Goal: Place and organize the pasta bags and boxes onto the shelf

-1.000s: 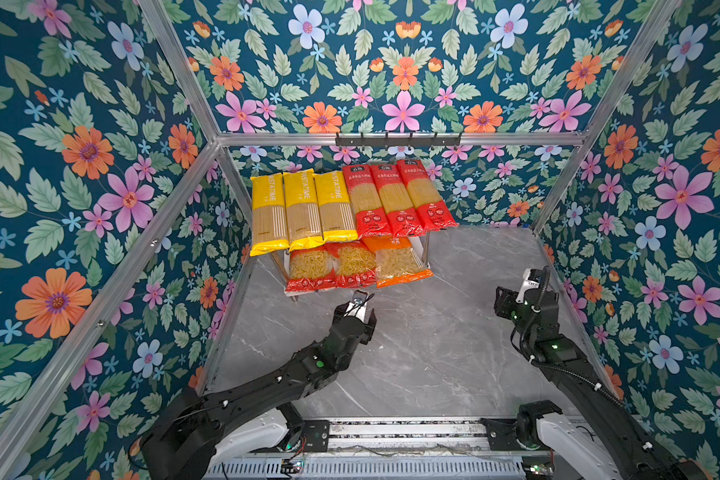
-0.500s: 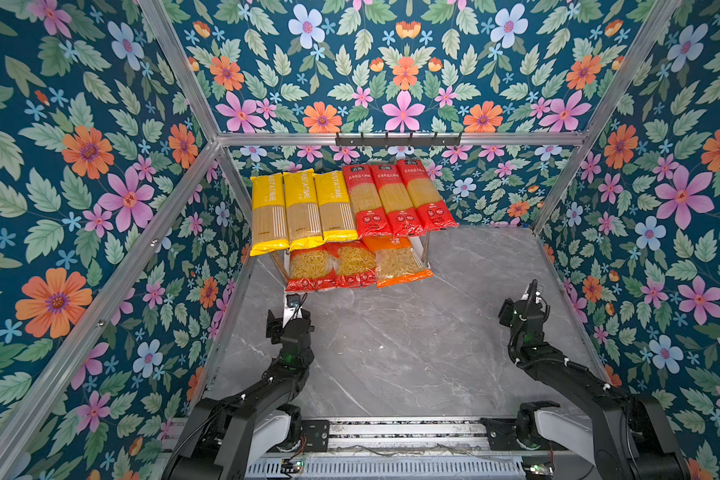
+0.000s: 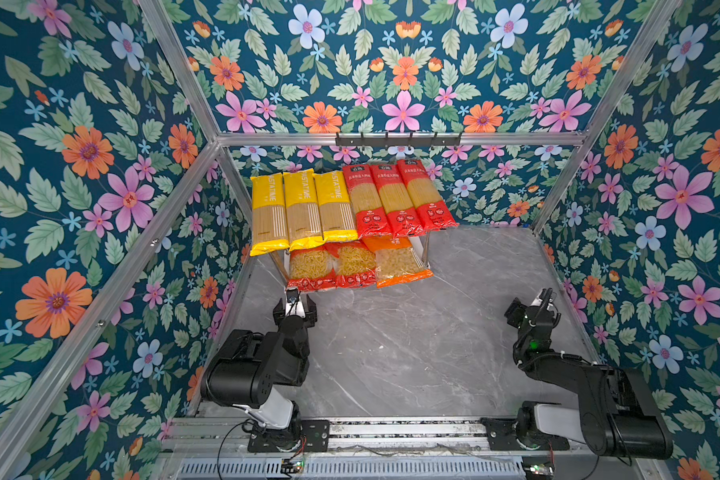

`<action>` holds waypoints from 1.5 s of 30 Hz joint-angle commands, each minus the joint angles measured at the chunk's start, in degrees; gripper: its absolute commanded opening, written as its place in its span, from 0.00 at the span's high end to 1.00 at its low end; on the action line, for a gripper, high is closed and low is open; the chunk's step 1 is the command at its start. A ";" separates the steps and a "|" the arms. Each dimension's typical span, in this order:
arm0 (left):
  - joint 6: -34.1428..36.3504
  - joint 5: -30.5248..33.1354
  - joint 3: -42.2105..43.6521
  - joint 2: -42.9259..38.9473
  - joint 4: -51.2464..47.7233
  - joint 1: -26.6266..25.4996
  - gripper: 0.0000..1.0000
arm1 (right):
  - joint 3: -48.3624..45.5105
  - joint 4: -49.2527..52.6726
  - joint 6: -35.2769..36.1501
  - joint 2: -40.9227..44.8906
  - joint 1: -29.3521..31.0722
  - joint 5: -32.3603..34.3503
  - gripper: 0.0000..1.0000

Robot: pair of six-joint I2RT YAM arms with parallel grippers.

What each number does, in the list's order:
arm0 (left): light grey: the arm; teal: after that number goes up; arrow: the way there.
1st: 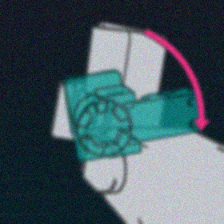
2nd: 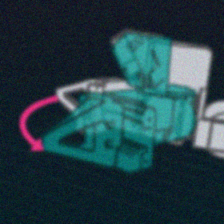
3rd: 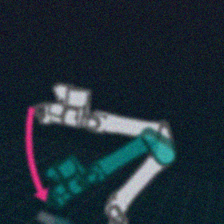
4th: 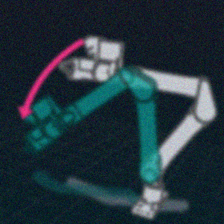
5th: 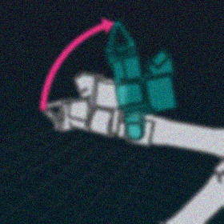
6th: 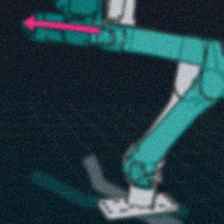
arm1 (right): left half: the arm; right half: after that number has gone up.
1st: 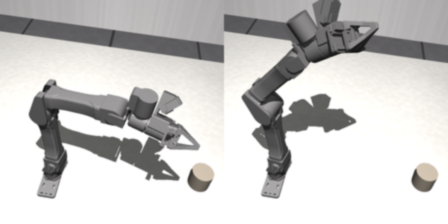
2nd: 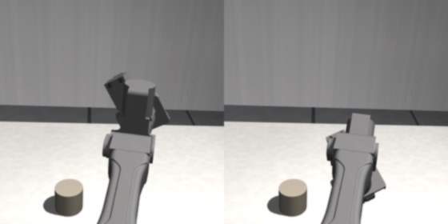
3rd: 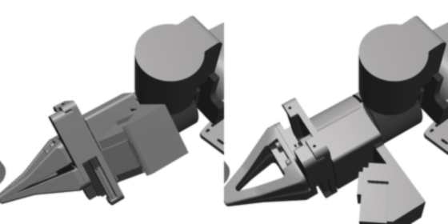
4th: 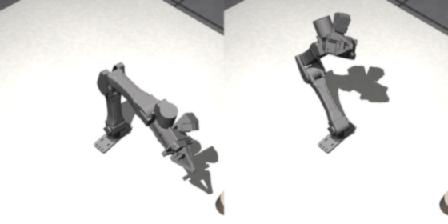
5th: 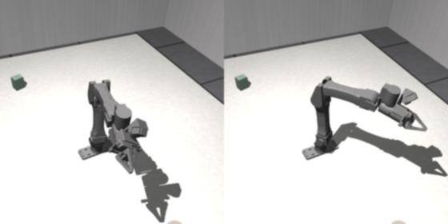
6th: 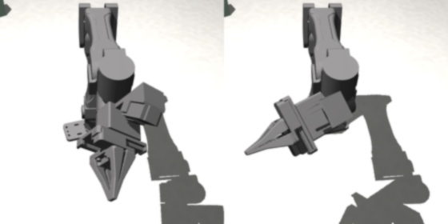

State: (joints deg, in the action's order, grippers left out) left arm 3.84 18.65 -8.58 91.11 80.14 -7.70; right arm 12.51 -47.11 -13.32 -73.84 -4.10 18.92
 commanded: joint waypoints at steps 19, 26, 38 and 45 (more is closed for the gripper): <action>-4.99 -1.19 -6.95 1.08 -7.79 3.42 0.08 | -0.30 -17.57 5.66 -10.14 0.10 -12.20 0.07; -6.47 -3.80 -7.07 0.82 -8.60 5.31 0.00 | 1.07 -9.46 4.92 -7.41 1.02 -9.97 0.01; -6.37 -3.77 -6.89 0.65 -8.29 5.33 0.00 | 1.40 -12.66 5.88 -9.17 1.10 -10.29 0.01; -6.37 -3.80 -6.89 0.74 -8.37 5.31 0.00 | 2.84 -9.31 6.47 -9.13 1.29 -11.56 0.01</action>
State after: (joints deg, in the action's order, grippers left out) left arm -2.55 15.00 -15.44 91.90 71.99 -2.48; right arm 15.07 -56.62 -8.21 -82.87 -2.83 7.73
